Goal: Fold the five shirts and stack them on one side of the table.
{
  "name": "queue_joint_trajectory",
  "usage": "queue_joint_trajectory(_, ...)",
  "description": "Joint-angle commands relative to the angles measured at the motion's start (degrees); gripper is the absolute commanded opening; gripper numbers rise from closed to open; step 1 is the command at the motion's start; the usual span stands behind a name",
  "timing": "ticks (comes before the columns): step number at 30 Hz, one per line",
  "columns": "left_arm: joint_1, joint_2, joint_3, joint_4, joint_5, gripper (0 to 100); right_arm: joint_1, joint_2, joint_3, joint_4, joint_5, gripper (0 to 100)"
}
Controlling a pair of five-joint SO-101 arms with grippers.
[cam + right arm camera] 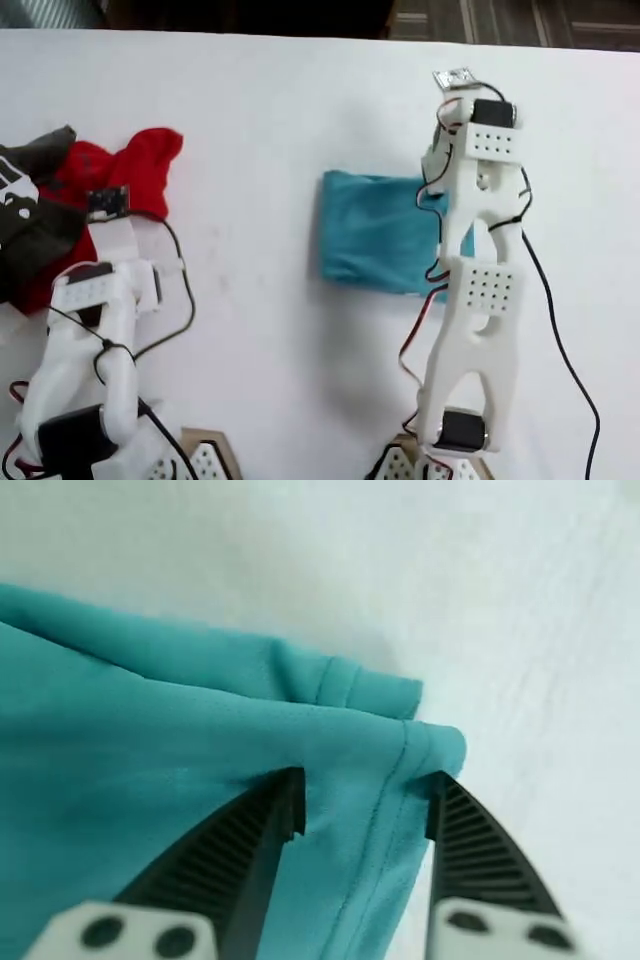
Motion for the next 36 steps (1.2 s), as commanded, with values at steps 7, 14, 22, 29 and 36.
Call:
queue_joint_trajectory(7, -0.4, -0.2, -2.2, -0.9, 0.6, 3, 1.4, 3.9, -0.9, -1.7, 0.4, 16.6)
queue_joint_trajectory(14, -0.4, -0.2, -2.2, -0.9, 0.6, 3, 1.4, 3.3, -7.0, -0.8, 0.4, 2.6)
queue_joint_trajectory(22, -0.4, -0.2, -2.2, -0.9, 0.6, 3, 1.0, 3.3, -15.8, 2.3, 0.7, 2.0)
queue_joint_trajectory(29, -0.4, -0.2, -2.2, -0.9, 0.6, 3, -0.1, 3.4, -16.8, 2.0, 0.8, 2.4)
queue_joint_trajectory(36, -0.4, -0.2, -2.2, -0.9, 0.6, 3, -0.7, 4.1, -17.0, 0.3, 0.8, 16.9)
